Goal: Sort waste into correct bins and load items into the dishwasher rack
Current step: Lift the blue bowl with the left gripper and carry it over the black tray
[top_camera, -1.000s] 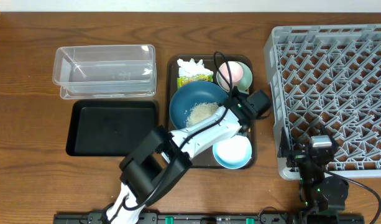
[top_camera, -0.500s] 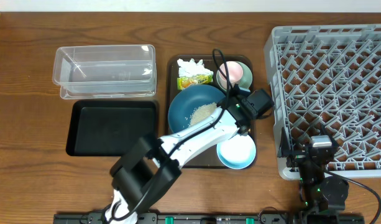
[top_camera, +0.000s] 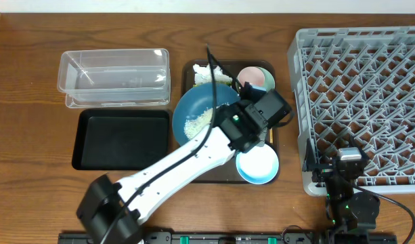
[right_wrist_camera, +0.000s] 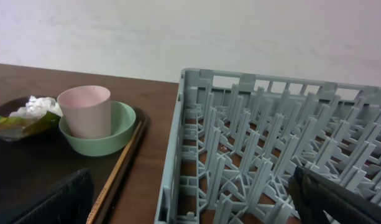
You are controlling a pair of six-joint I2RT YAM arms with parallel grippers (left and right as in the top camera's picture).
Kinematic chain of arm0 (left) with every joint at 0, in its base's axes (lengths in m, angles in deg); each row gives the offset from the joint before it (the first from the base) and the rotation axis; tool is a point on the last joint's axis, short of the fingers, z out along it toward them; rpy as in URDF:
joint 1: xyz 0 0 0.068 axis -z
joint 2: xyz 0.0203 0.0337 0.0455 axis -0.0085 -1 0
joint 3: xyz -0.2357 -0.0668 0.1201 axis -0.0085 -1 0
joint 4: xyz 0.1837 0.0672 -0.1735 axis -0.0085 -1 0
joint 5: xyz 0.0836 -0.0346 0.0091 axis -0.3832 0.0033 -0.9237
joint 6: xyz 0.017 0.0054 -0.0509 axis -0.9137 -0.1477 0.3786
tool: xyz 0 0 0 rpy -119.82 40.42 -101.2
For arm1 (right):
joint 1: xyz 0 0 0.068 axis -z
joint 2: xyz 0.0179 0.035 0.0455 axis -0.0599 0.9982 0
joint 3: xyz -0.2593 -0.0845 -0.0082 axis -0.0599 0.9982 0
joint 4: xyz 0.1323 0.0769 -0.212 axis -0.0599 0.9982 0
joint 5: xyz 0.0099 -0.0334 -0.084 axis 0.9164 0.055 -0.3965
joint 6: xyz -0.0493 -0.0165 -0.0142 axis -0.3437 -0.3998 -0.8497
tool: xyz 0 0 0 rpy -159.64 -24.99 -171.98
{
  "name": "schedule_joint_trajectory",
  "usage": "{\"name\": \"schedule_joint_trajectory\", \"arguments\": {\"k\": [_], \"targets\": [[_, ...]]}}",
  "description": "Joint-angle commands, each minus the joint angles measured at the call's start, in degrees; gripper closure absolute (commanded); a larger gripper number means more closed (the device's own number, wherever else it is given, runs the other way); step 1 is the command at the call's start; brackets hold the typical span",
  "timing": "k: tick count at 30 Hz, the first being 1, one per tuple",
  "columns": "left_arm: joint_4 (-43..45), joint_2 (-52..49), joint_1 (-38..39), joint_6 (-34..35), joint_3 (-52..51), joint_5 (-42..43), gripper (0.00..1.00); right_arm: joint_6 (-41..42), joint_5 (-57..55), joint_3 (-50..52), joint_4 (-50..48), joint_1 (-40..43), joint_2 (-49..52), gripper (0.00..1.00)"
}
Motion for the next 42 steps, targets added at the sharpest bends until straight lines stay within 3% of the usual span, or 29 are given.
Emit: {"name": "schedule_joint_trajectory", "arguments": {"k": [1, 14, 29, 42], "targets": [[-1.46, 1.84, -1.07, 3.65, 0.94, 0.09, 0.94, 0.68, -0.37, 0.09, 0.26, -0.2, -0.26, 0.01], [-6.95, 9.44, -14.16, 2.86, 0.92, 12.0, 0.94, 0.68, -0.39, 0.09, 0.26, -0.2, -0.26, 0.01], [-7.41, 12.79, -35.04, -7.02, -0.11, 44.0, 0.94, 0.68, -0.39, 0.09, 0.26, -0.2, -0.26, 0.01], [-8.66, 12.79, -56.37, -17.86, -8.28, 70.66, 0.94, 0.68, -0.39, 0.09, 0.26, -0.2, -0.26, 0.01]]}}
